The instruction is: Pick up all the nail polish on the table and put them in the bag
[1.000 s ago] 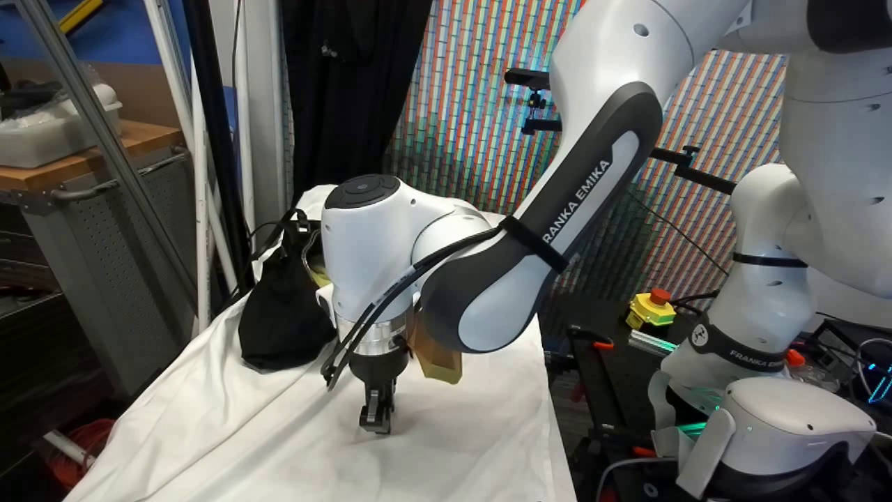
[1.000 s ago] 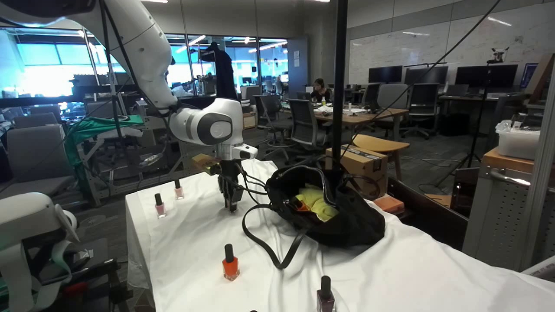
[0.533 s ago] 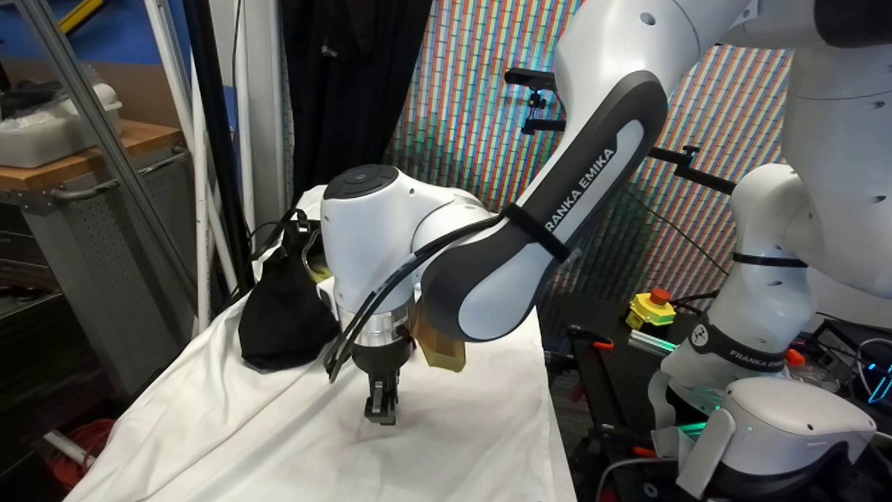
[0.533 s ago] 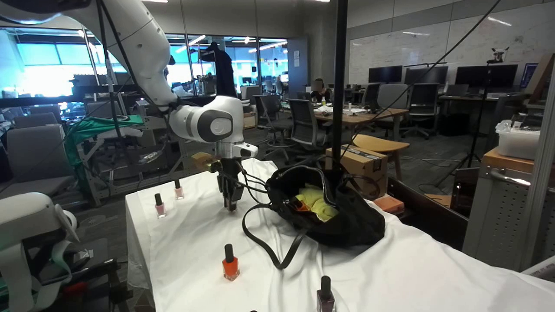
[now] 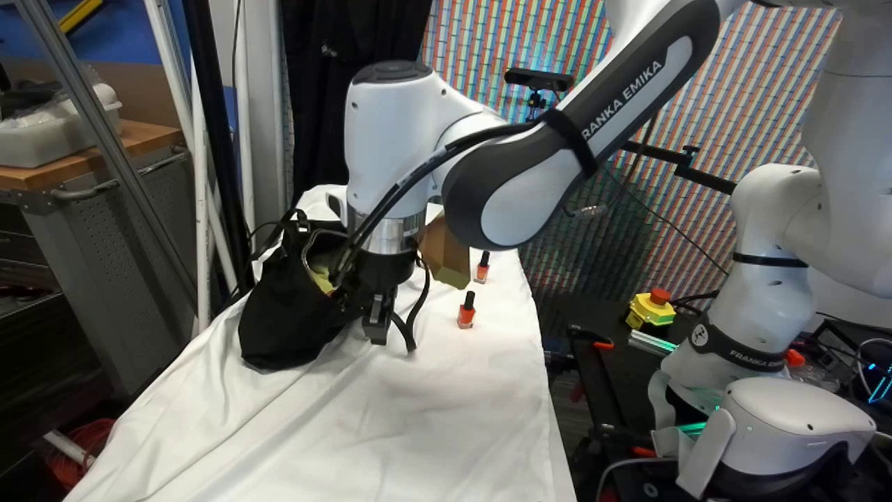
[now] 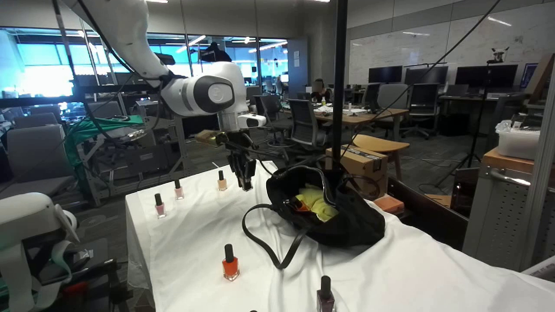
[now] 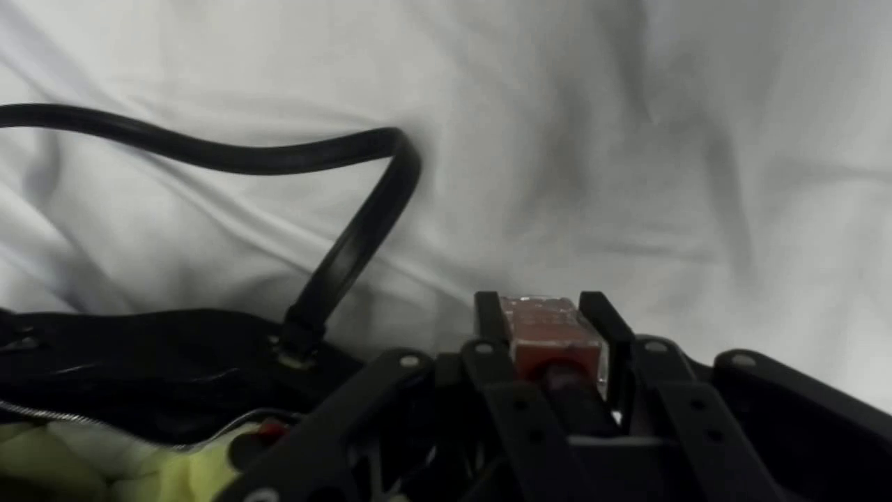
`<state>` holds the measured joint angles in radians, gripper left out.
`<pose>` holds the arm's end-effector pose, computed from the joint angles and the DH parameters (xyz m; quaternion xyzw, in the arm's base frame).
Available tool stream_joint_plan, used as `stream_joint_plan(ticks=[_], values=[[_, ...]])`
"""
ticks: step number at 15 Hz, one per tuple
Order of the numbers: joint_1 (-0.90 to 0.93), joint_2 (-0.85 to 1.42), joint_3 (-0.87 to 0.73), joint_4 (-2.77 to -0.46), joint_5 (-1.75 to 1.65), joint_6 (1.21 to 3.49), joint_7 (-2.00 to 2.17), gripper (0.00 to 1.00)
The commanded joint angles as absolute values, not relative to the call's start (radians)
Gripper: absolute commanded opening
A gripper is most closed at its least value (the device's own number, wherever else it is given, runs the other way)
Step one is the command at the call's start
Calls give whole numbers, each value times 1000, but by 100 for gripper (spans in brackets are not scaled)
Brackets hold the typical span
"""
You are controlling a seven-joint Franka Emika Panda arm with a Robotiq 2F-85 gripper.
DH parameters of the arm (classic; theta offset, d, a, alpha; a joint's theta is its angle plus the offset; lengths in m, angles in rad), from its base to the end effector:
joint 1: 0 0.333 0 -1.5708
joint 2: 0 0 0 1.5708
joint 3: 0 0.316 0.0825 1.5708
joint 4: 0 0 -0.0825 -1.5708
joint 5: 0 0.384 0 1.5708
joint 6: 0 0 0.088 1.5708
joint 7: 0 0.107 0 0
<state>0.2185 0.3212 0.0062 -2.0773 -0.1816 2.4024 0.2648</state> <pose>0.5726 0.1295 0.2733 0.9971 0.0467 0.0165 0.0580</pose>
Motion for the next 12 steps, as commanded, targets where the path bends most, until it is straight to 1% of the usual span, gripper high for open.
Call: stream_joint_plan(ticks=[1, 4, 12], values=[[189, 240, -30, -2108, -255, 2432, 305, 15], [158, 235, -59, -2084, -310, 2455, 334, 15], [103, 338, -109, -1967, -340, 2476, 365, 15]])
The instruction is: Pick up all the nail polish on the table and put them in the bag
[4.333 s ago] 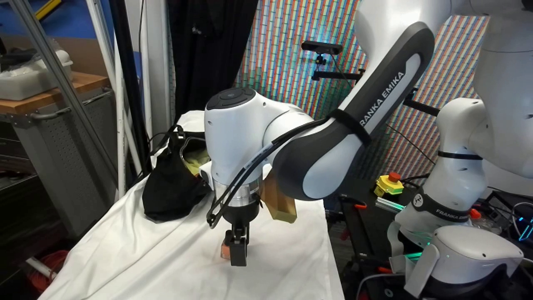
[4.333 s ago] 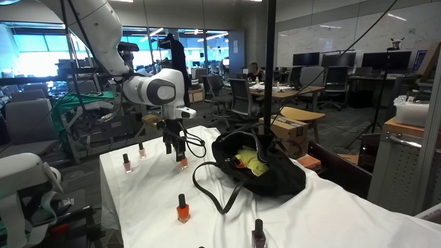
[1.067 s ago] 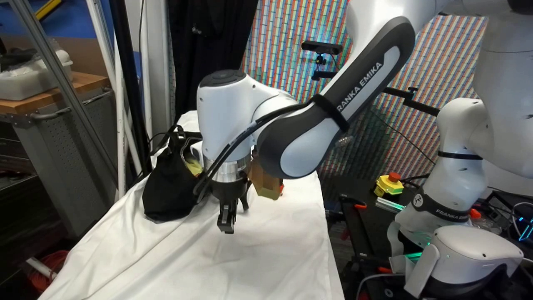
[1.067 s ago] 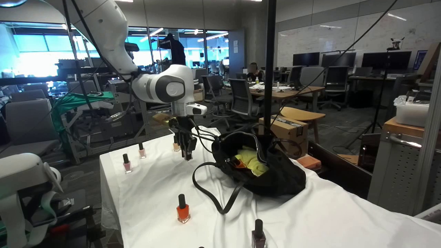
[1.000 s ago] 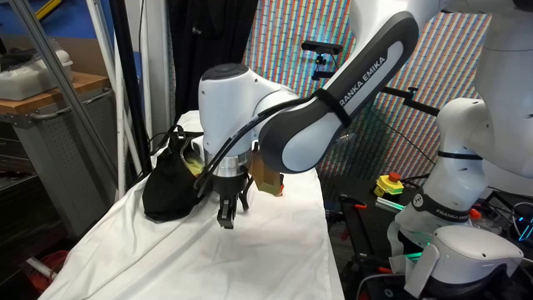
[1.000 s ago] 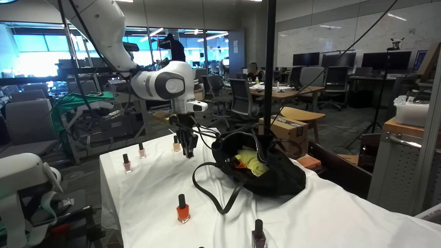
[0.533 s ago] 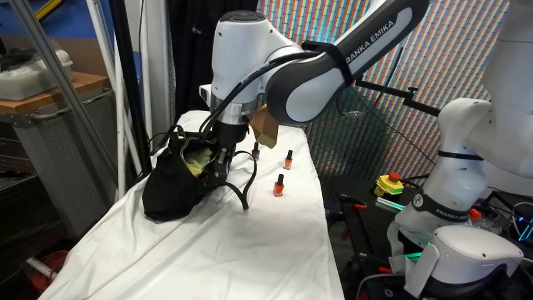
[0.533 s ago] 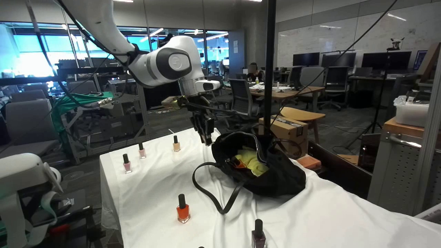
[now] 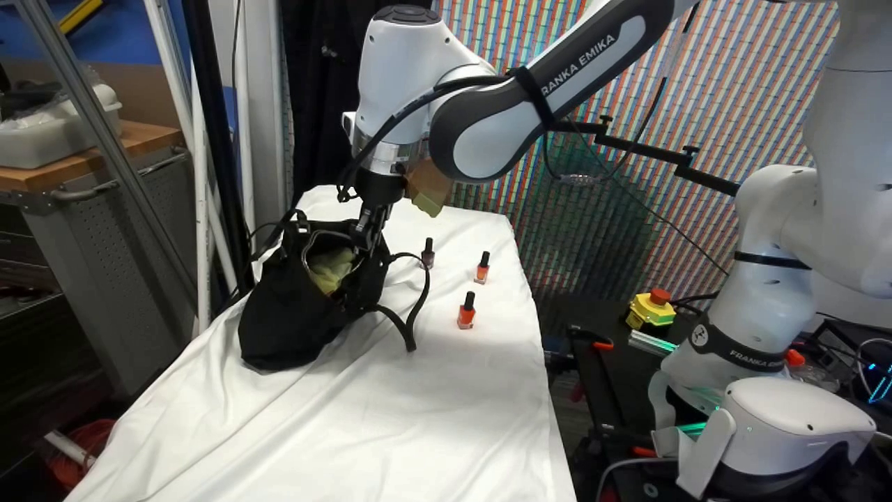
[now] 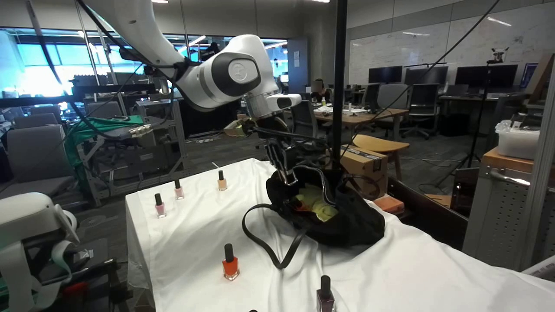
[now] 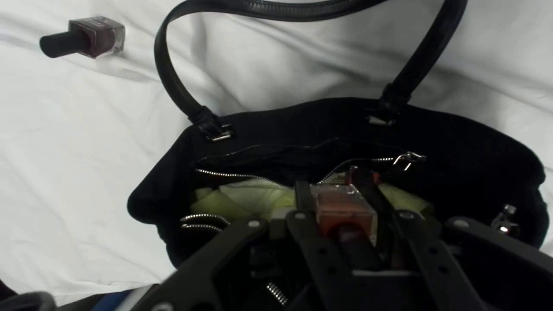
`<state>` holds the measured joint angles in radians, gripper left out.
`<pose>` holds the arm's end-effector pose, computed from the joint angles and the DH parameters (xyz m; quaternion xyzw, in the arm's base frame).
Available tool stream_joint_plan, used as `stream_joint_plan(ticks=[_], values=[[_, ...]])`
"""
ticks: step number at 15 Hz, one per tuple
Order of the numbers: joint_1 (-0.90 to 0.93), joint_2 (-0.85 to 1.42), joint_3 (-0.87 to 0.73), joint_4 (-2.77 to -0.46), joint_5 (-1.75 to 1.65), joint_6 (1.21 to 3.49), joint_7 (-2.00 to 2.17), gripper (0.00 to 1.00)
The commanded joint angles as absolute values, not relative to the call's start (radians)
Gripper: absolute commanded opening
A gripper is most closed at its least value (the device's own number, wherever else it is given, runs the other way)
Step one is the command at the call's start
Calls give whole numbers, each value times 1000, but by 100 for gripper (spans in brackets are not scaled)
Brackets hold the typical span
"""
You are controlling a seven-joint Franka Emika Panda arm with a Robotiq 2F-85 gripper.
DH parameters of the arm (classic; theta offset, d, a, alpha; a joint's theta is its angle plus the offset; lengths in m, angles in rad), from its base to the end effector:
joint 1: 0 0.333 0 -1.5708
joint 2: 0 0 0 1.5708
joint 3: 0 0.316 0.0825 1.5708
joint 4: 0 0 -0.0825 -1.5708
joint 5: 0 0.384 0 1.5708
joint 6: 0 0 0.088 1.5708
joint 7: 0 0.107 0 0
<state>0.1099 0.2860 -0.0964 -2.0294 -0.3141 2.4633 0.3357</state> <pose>0.6093 0.0107 0.3212 0.9892 -0.0422 0.0920 0.1058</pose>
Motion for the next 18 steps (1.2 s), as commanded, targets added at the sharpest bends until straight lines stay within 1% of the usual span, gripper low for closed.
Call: stream_joint_plan(ticks=[1, 10, 16, 17, 18], values=[[103, 354, -114, -1953, -341, 2476, 370, 15], [113, 525, -156, -1786, -321, 2458, 419, 15], [117, 599, -172, -1711, -302, 2466, 454, 15], [118, 607, -174, -1704, -301, 2466, 459, 27], [121, 612, -176, -1699, -303, 2465, 462, 16]])
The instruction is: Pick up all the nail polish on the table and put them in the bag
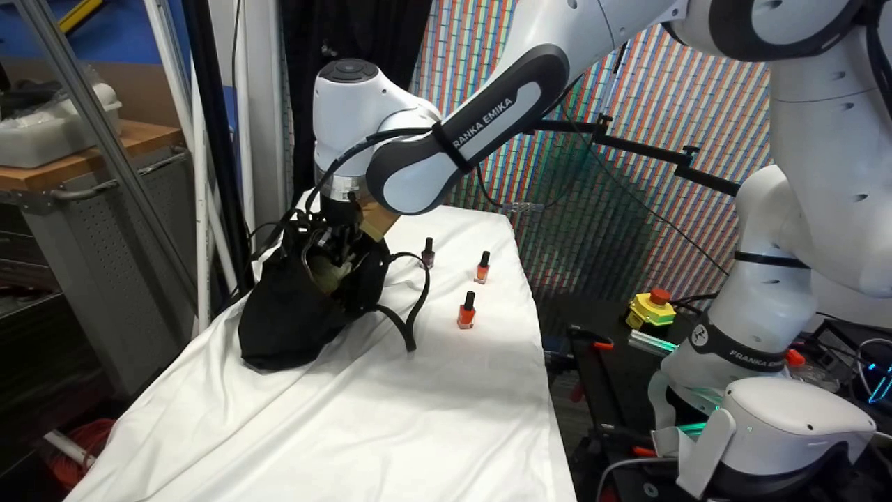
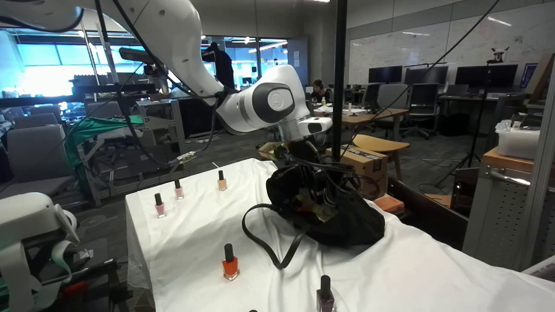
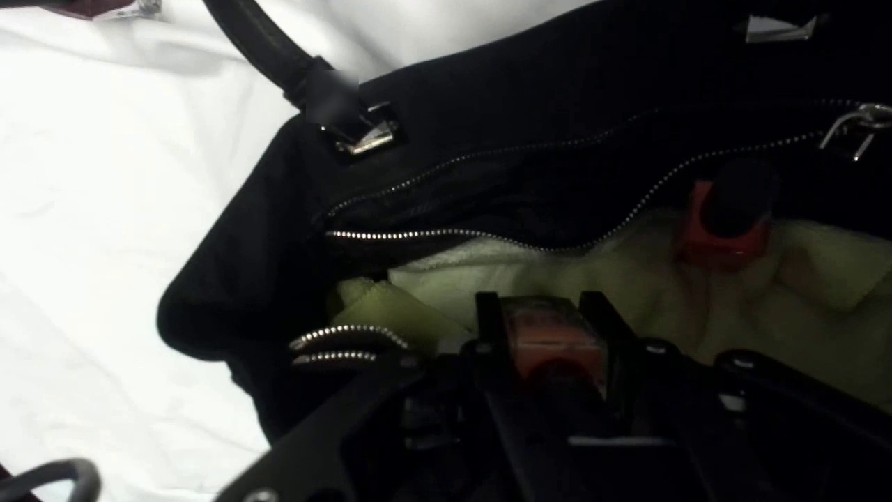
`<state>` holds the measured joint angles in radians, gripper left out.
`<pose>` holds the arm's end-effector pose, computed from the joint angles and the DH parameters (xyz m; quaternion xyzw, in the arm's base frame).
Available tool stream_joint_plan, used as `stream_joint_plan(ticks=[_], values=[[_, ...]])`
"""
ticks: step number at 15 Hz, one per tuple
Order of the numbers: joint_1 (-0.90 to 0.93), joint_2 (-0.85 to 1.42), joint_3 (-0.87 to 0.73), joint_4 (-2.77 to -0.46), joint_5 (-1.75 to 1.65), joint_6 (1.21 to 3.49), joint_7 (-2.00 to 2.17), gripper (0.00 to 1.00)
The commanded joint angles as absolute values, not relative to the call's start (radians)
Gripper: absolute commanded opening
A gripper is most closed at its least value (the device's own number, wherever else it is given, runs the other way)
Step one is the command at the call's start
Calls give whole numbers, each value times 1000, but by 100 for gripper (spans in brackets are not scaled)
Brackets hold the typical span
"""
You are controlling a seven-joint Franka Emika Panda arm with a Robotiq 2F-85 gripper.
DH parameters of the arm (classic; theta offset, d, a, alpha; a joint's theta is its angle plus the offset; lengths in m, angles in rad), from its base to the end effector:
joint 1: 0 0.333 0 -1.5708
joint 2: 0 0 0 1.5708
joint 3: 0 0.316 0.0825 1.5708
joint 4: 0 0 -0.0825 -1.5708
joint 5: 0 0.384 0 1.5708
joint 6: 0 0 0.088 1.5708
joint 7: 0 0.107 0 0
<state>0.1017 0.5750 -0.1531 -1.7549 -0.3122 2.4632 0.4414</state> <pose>0.6778 -0.0242 0.2583 0.9806 -0.1140 0.0924 0.1303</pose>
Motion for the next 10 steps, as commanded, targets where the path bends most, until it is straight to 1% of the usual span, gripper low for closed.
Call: stream_joint_plan(ticks=[1, 2, 3, 7, 10], values=[[122, 615, -175, -1697, -301, 2464, 465, 65], [123, 615, -175, -1698, -302, 2463, 466, 66], [125, 614, -175, -1701, -301, 2465, 467, 71], [136, 596, -181, -1726, -310, 2471, 479, 98], [149, 547, -177, -1779, -317, 2452, 466, 100]])
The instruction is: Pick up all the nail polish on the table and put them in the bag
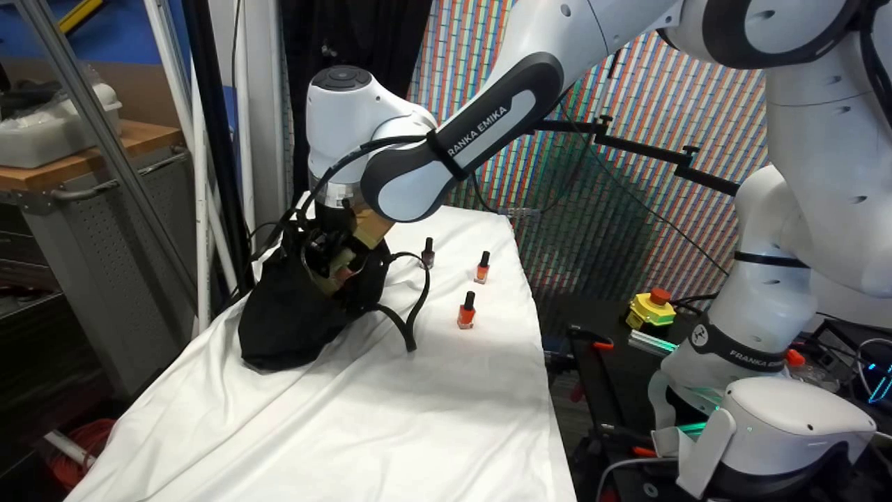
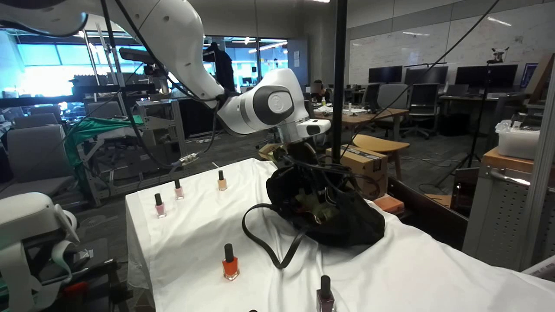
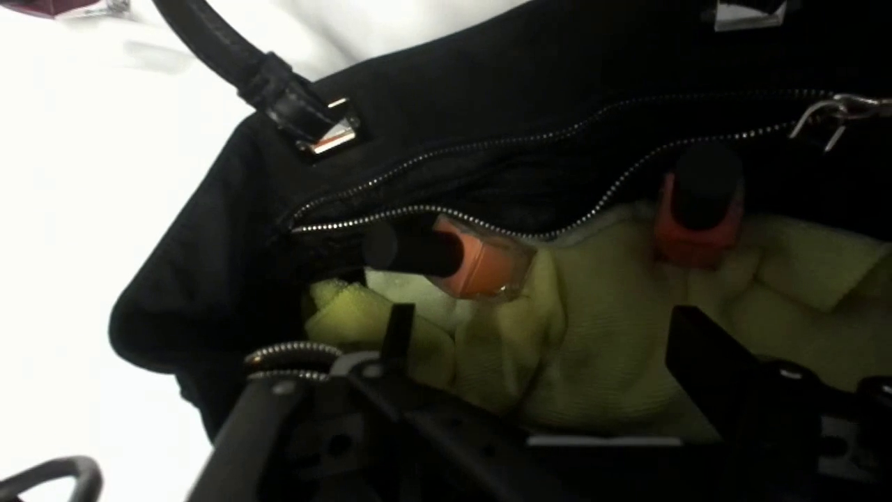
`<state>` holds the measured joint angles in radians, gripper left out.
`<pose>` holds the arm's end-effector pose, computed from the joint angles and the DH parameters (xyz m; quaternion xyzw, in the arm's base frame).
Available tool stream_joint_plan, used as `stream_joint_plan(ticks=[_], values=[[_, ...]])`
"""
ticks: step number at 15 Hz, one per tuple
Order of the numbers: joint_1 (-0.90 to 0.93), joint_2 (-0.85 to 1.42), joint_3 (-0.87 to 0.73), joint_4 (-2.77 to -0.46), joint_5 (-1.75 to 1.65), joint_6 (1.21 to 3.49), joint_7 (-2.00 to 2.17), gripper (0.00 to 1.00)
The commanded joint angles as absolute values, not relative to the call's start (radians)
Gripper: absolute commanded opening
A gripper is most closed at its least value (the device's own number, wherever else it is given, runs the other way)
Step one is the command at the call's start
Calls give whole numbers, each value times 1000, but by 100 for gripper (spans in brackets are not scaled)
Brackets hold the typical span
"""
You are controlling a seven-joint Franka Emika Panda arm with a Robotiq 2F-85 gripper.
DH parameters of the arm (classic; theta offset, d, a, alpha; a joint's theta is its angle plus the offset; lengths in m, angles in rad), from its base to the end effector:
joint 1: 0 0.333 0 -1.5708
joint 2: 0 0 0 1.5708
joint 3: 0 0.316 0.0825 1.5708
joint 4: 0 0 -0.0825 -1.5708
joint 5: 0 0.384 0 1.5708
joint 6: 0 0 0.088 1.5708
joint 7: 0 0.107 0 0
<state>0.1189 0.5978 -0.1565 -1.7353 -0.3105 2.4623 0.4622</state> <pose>0.6821 -0.0141 0.2516 0.9801 -0.1166 0.0932 0.1307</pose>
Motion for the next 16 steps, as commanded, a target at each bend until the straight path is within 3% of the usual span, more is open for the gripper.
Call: stream_joint_plan(ticks=[1, 8, 16], values=[[164, 523, -183, -1807, -330, 2446, 477, 100], [200, 285, -148, -2050, -352, 2346, 472, 100], [231, 122, 45, -2238, -306, 2237, 497, 100]])
